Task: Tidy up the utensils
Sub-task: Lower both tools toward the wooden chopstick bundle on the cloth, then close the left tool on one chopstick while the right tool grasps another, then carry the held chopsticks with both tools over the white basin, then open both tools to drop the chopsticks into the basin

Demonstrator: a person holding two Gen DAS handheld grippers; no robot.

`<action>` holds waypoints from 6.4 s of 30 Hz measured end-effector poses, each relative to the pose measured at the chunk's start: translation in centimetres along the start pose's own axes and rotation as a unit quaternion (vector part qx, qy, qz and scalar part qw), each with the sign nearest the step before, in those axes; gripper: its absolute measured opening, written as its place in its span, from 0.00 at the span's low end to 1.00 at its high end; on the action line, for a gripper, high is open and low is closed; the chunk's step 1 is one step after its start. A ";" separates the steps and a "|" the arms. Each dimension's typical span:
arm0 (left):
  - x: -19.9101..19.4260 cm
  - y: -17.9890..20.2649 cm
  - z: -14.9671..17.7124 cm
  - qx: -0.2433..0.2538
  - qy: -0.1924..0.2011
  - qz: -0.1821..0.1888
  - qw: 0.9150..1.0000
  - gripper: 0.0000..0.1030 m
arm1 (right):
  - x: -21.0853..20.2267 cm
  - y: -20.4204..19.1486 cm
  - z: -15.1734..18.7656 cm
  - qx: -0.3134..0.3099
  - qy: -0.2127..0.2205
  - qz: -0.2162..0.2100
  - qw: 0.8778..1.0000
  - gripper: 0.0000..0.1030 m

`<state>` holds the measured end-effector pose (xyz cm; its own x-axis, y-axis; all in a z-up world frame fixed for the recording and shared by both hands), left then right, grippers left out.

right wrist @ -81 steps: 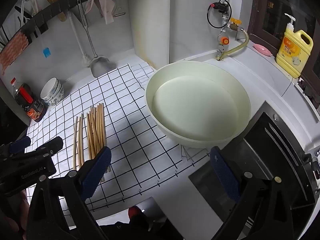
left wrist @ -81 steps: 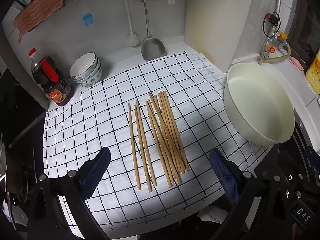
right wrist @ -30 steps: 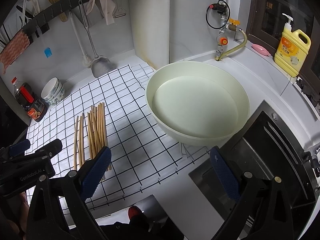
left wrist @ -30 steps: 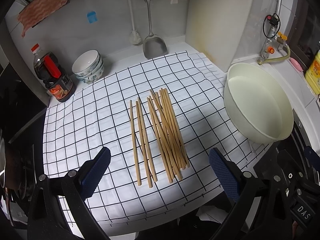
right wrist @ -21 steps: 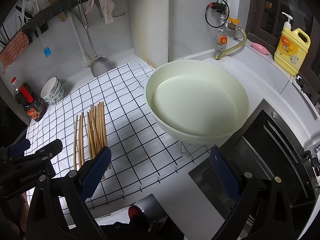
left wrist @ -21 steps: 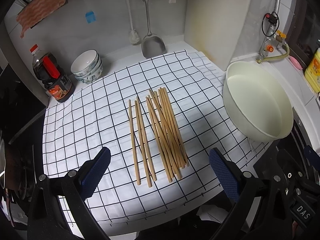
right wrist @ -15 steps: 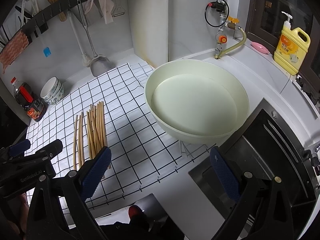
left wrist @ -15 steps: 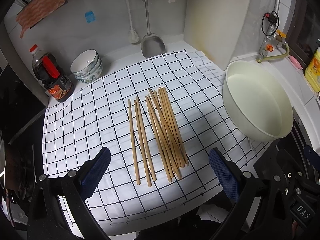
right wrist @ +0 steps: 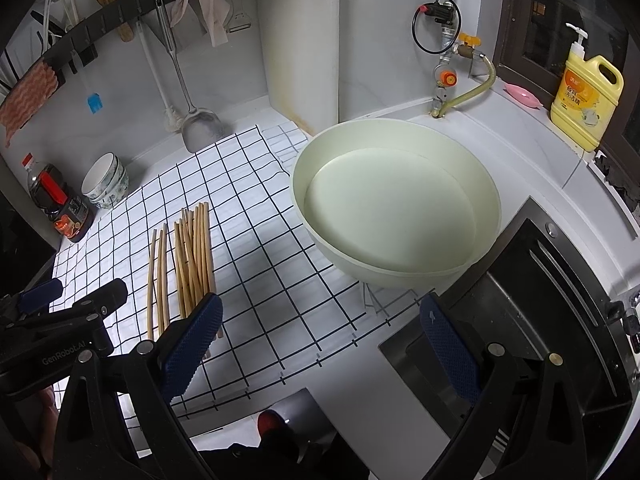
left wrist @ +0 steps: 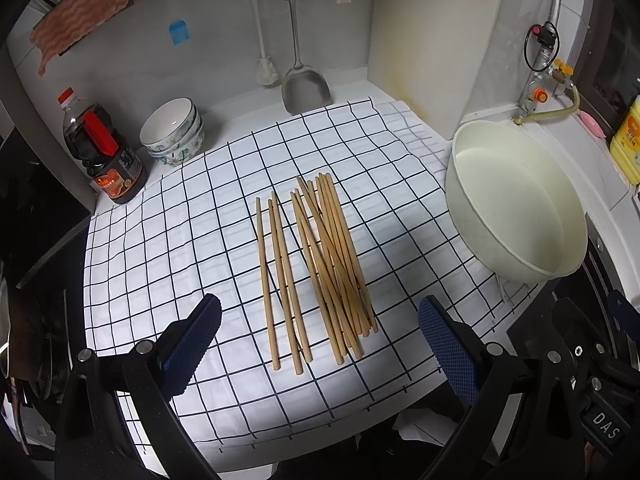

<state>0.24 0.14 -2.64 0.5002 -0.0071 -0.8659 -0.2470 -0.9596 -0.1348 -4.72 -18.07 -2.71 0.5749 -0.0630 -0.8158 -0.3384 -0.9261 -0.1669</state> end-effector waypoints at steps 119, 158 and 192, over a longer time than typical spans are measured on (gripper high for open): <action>16.0 -8.7 2.9 -0.059 0.005 0.025 0.998 0.07 | 18.6 -12.4 2.9 -0.146 -0.060 -0.122 0.980 0.06; 9.8 17.0 -13.1 0.097 0.082 0.187 0.974 0.07 | 12.5 12.0 -10.2 0.053 0.023 -0.034 0.998 0.06; 14.5 19.5 -12.9 0.102 0.024 0.125 0.987 0.61 | 15.4 14.4 -9.7 0.071 -0.026 -0.039 0.996 0.19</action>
<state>13.36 -22.30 -11.58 0.4396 -0.2535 -0.8617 -0.5264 -0.8500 -0.0185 6.45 -35.99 -12.27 0.5657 0.0298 -0.8241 -0.3979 -0.8654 -0.3045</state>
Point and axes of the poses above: each gripper's, at about its wrist camera, not at the fingertips, and x roughly the way its jaws point, y to its right, z to its underside, the point moved 3 cm from there along x, roughly the way its jaws point, and after that the axes turned 10 degrees about x, right-handed, at the moved point
